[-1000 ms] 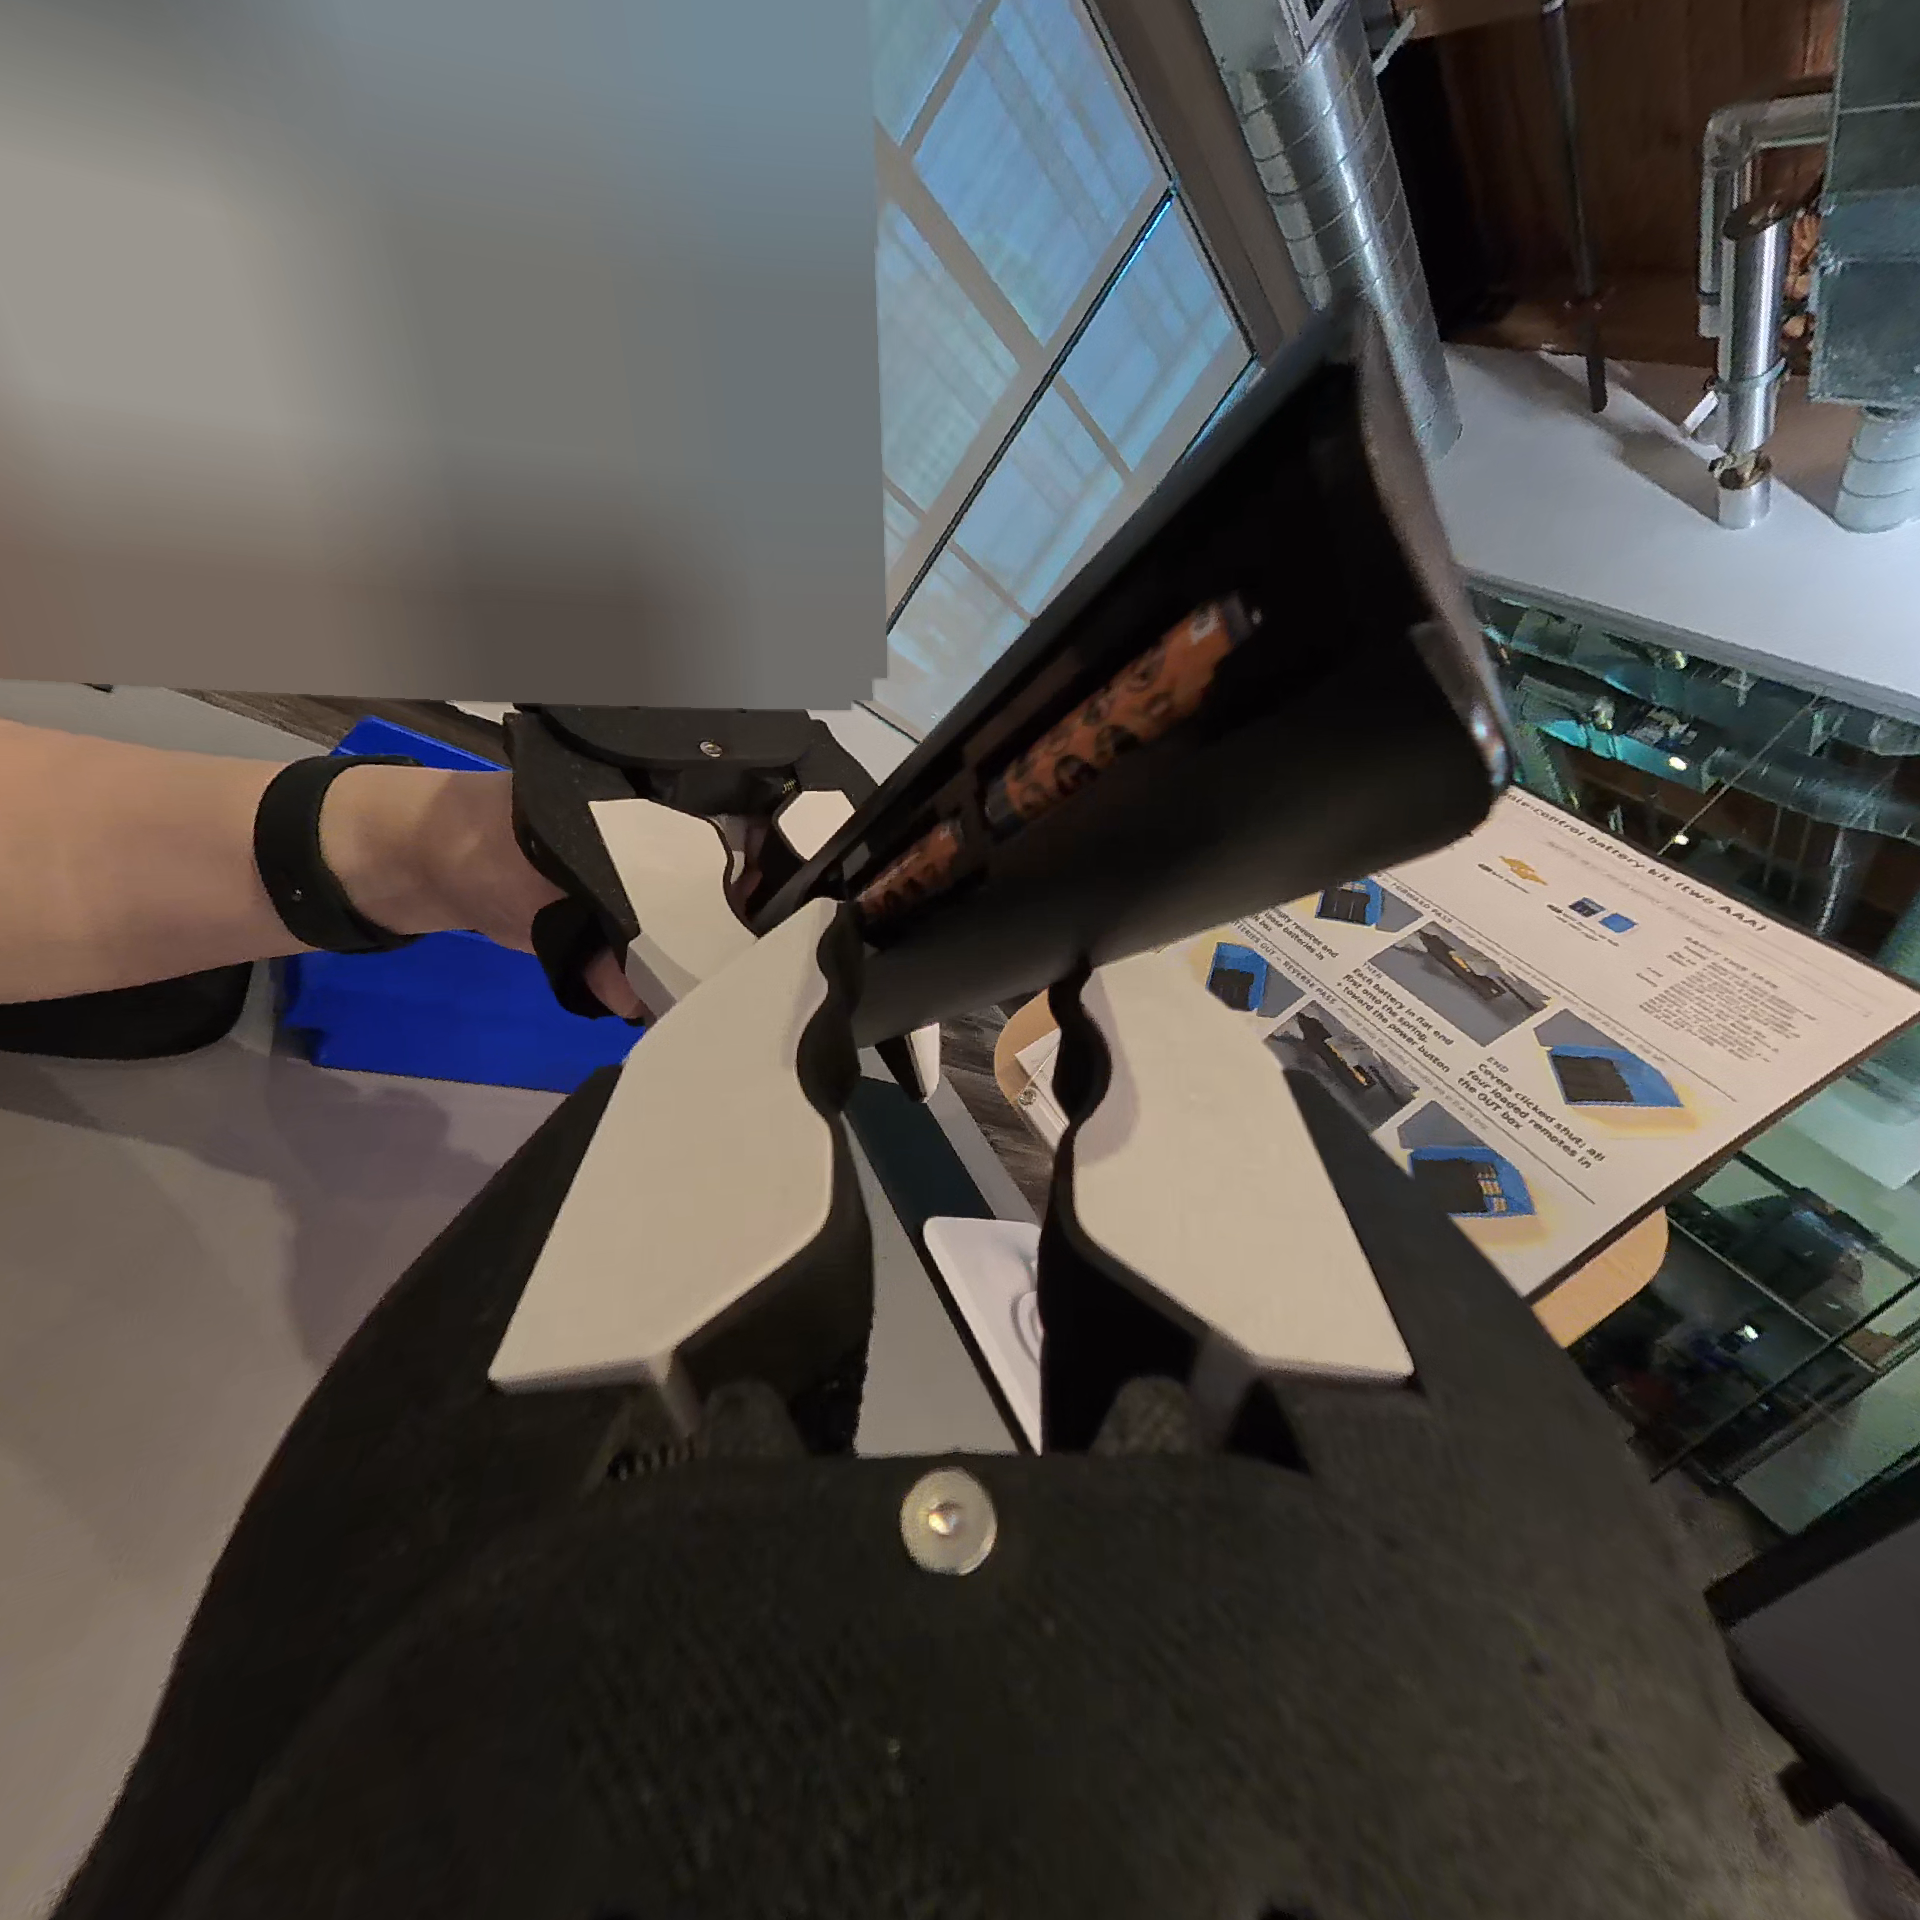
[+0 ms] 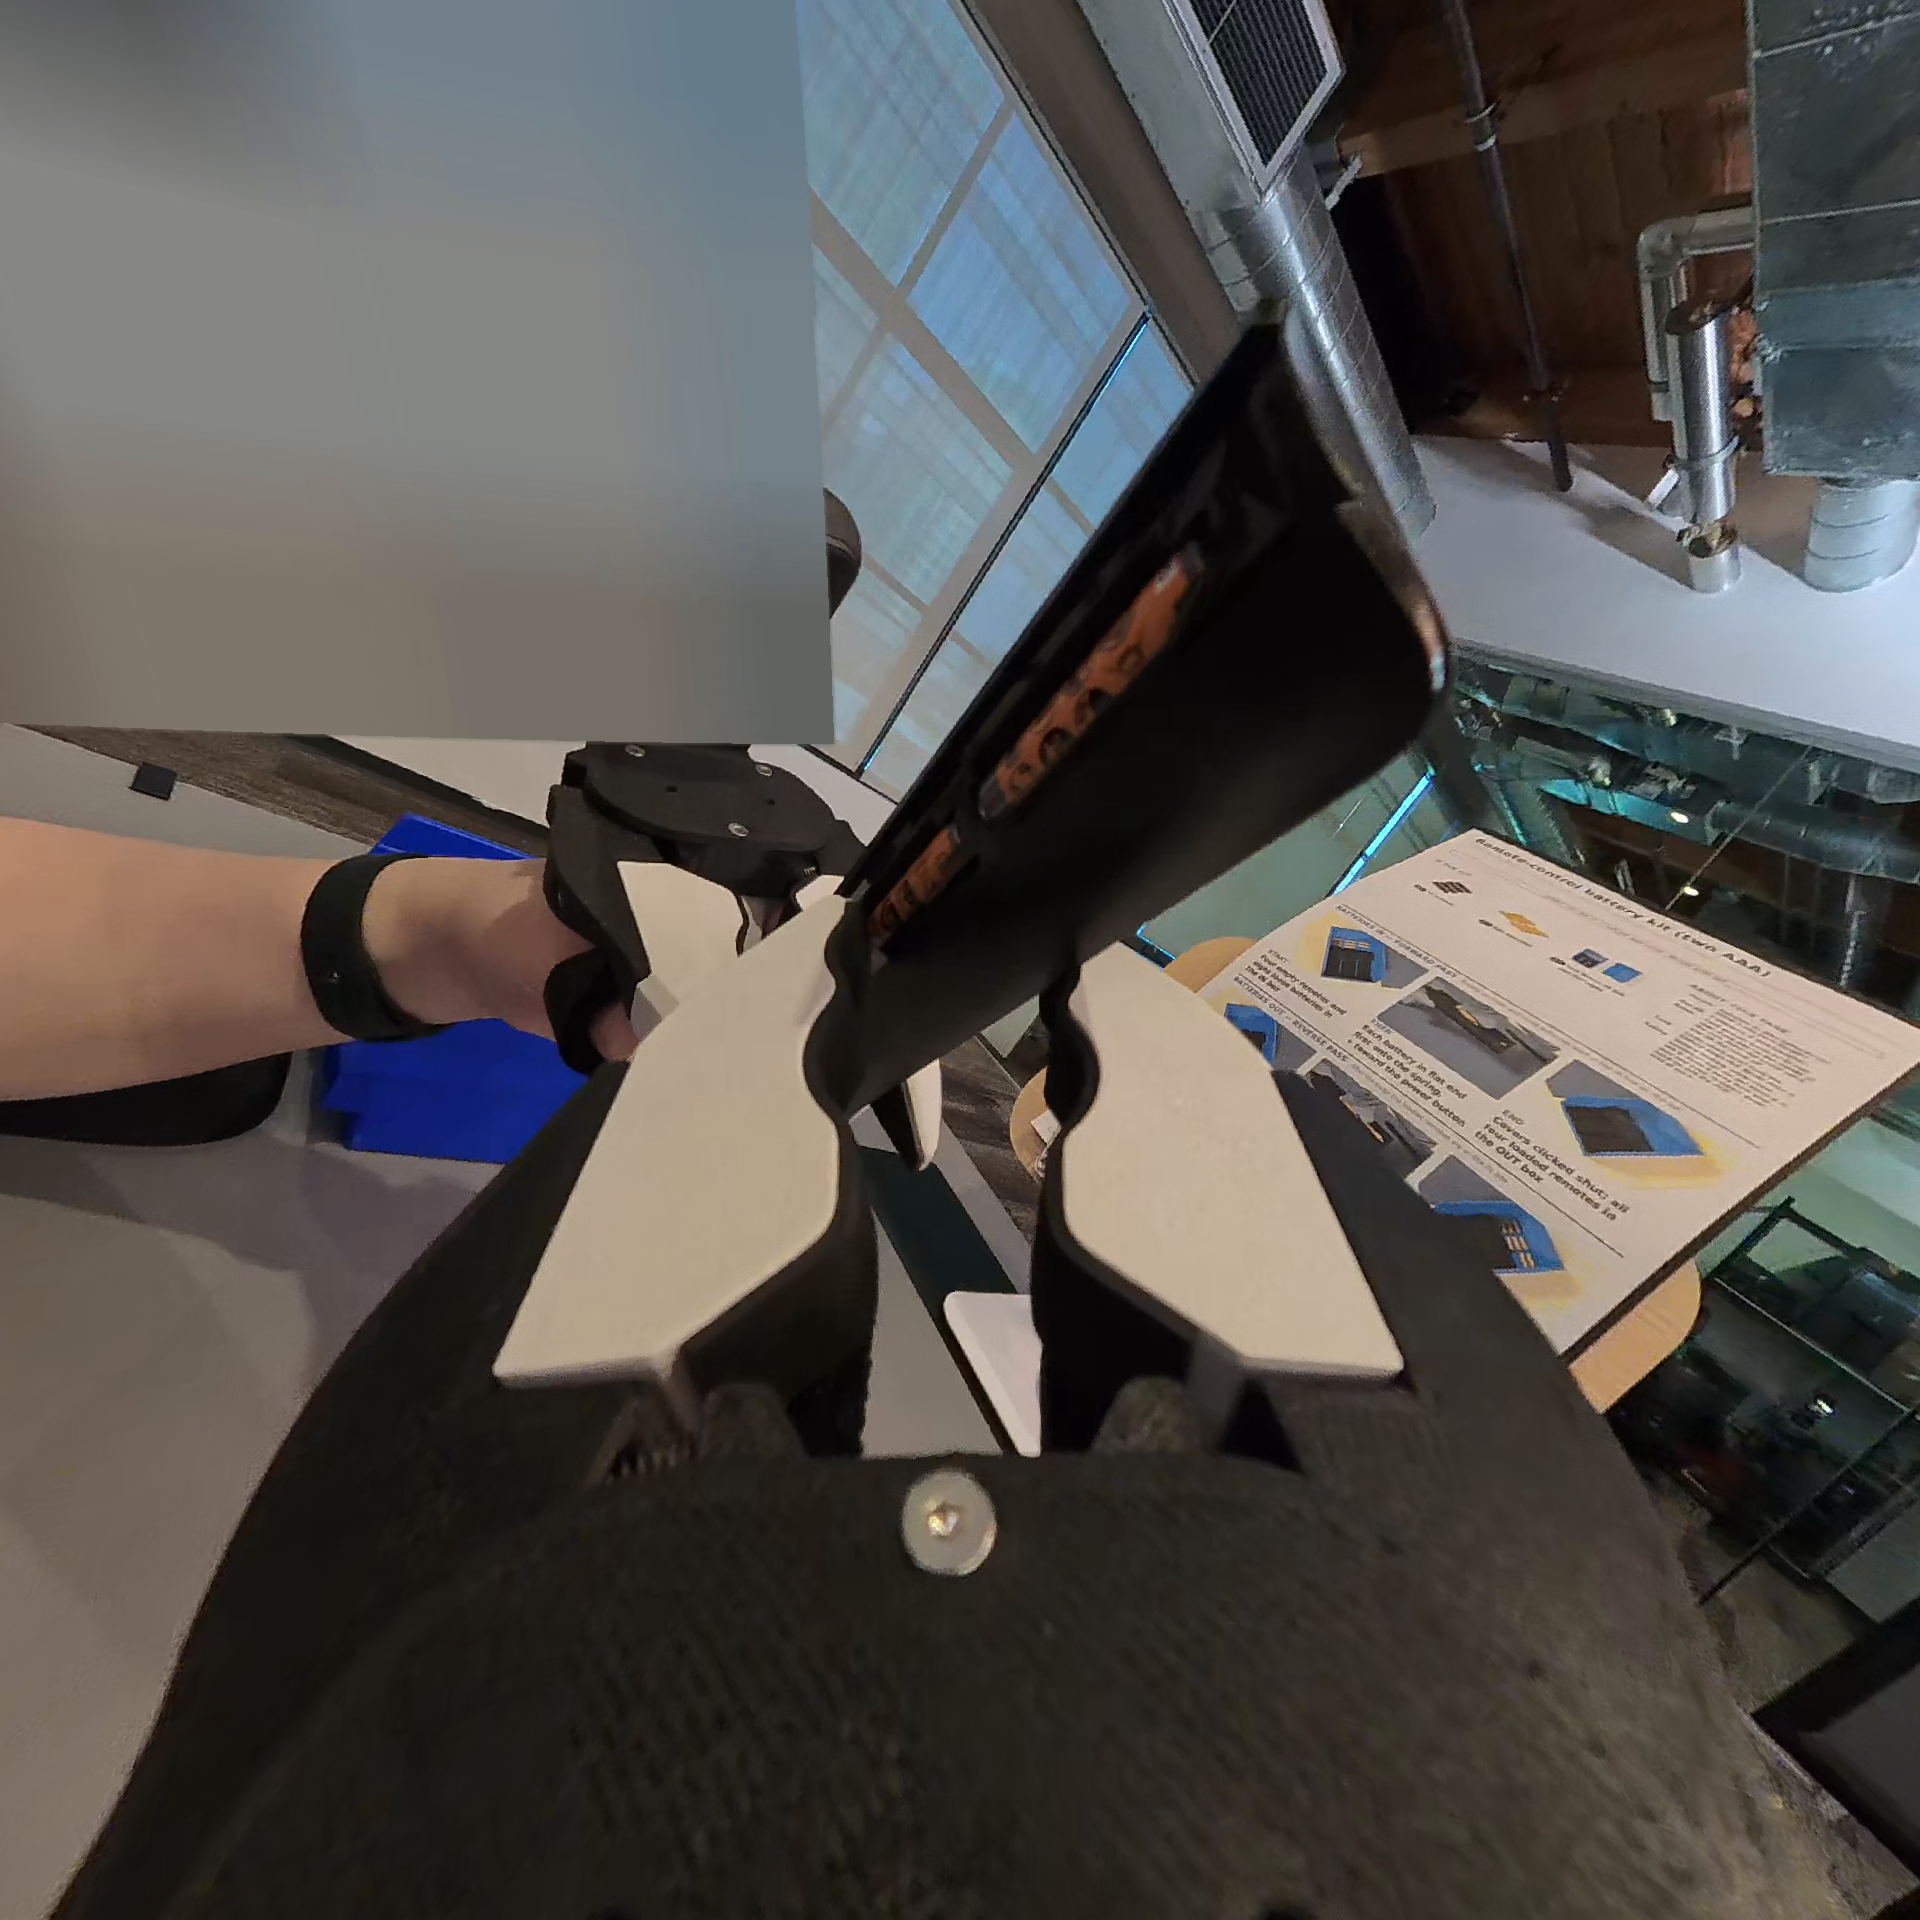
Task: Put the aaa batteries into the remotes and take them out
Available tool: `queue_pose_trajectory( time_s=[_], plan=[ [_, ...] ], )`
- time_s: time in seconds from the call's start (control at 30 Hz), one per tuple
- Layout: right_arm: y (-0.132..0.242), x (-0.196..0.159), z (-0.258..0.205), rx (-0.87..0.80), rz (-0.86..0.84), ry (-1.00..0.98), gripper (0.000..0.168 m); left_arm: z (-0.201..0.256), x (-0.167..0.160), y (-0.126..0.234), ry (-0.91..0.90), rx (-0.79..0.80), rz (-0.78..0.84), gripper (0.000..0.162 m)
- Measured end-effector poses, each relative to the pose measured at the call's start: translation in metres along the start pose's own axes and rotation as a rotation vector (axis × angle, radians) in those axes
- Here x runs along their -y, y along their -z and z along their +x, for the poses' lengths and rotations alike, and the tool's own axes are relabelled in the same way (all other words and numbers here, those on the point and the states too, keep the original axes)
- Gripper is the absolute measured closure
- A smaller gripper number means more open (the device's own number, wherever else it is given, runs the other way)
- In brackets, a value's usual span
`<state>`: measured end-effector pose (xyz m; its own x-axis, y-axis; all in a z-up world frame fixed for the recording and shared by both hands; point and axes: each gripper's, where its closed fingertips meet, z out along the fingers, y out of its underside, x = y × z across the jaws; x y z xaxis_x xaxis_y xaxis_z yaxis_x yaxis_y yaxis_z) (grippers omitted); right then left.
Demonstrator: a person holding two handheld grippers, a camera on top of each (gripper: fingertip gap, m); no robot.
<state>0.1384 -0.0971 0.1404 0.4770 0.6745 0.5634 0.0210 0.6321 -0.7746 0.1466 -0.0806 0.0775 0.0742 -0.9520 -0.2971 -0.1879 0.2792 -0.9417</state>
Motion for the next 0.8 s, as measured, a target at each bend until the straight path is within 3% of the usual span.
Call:
queue_pose_trajectory(
  time_s=[0.33,0.53,0.8],
  plan=[
    [0.004,0.006,-0.002,0.078,0.064,-0.076,0.139,0.007,0.005,0.0,0.058,-0.057,0.027,0.138],
    [-0.001,-0.004,0.001,0.006,-0.034,0.079,0.126,0.003,0.004,0.002,0.082,-0.044,0.027,0.137],
    [-0.004,-0.006,0.004,-0.013,-0.071,0.061,0.128,-0.003,0.003,0.003,0.047,0.017,0.001,0.137]
  ],
)
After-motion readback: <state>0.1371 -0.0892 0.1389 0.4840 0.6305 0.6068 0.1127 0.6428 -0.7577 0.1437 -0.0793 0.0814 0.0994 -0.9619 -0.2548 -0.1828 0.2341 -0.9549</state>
